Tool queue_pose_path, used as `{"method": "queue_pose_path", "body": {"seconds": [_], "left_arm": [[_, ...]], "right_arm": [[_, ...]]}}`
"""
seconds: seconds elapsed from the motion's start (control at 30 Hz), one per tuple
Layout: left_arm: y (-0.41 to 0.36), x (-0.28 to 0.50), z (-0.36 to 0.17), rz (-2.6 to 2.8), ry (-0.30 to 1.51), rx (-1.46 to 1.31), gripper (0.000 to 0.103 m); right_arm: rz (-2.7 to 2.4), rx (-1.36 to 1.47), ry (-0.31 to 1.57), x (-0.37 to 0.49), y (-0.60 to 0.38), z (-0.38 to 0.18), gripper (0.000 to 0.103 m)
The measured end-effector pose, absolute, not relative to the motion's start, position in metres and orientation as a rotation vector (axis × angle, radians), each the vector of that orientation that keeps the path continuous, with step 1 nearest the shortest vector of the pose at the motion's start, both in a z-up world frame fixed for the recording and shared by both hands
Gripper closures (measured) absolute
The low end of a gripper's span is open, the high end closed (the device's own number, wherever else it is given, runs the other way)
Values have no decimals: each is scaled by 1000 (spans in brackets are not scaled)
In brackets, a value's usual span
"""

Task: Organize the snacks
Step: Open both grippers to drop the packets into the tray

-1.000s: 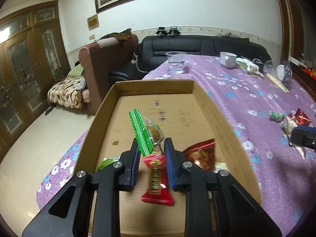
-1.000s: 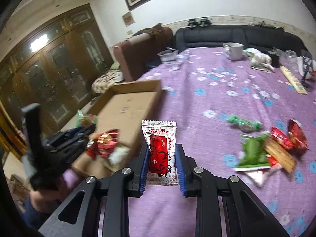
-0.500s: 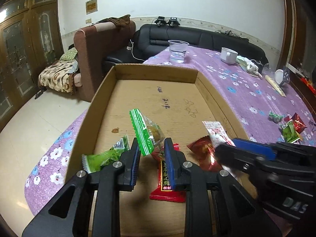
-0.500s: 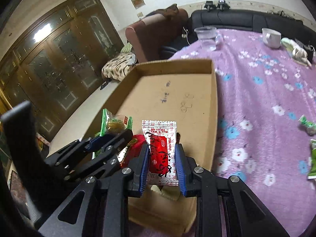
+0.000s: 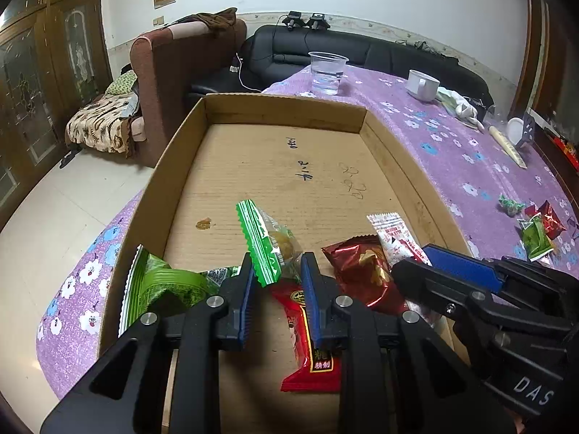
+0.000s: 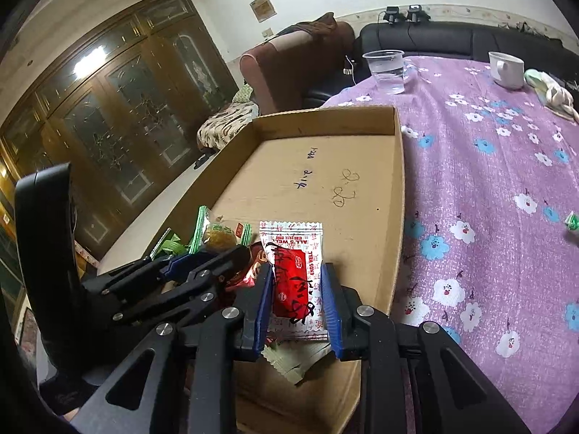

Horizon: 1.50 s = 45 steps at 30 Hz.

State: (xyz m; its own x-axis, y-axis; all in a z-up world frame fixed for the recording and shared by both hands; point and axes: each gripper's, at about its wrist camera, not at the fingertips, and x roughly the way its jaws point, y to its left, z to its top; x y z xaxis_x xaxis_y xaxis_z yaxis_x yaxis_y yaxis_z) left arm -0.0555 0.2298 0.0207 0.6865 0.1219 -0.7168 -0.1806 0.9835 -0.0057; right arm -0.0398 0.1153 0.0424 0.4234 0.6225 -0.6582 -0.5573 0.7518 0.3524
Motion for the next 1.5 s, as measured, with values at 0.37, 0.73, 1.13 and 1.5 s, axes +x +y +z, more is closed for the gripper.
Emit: {"method": "queue_pose_path", "body": {"seconds": [0.37, 0.73, 1.13, 1.5], "left_arm": [[228, -57, 21, 177, 788, -60, 81], [229, -61, 24, 172, 763, -55, 66], [235, -68, 30, 160, 737, -87, 66], [239, -70, 32, 180, 720, -99, 65]], "right_arm": [[742, 90, 852, -41, 113, 44, 71], [740, 120, 822, -43, 105, 50, 67], [723, 156, 785, -46, 98, 58, 65], [686, 202, 777, -41, 86, 59, 64]]}}
